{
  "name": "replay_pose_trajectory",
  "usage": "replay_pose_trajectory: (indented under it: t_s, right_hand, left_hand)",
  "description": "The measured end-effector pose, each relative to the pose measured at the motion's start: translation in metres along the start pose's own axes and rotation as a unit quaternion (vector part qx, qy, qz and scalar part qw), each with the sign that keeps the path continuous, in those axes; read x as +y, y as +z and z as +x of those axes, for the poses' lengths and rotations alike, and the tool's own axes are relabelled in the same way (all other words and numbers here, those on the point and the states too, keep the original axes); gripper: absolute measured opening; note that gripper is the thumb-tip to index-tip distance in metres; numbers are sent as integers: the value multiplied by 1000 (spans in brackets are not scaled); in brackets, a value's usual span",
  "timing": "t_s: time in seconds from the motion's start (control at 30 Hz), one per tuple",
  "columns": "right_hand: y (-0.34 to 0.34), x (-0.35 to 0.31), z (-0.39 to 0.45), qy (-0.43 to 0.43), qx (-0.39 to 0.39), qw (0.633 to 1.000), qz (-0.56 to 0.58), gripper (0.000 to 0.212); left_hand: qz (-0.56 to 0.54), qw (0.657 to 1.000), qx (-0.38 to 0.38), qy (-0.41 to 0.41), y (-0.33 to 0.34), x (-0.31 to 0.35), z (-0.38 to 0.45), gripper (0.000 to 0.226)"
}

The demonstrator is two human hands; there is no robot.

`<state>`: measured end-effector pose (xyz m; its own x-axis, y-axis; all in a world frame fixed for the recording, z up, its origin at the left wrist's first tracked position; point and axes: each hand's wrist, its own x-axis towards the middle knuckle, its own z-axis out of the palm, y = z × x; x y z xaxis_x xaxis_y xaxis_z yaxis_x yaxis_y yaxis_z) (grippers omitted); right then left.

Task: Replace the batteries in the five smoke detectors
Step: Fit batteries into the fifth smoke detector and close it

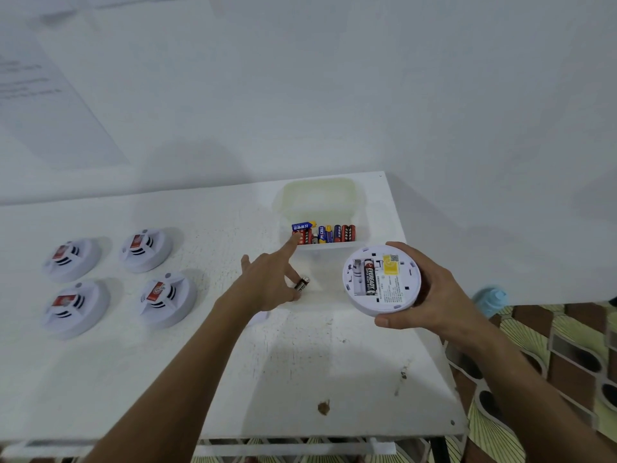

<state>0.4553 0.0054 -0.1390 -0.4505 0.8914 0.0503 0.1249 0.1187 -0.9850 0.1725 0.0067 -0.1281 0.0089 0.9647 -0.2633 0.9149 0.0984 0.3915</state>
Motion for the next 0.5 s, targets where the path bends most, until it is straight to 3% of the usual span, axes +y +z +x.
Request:
replay_pose_trajectory:
  t_s: [0.5]
  right_hand:
    - [10,-11,3,-15,-13,1000,7,95]
  left_hand:
    - [-74,987,139,13,-9,-1,-19,85]
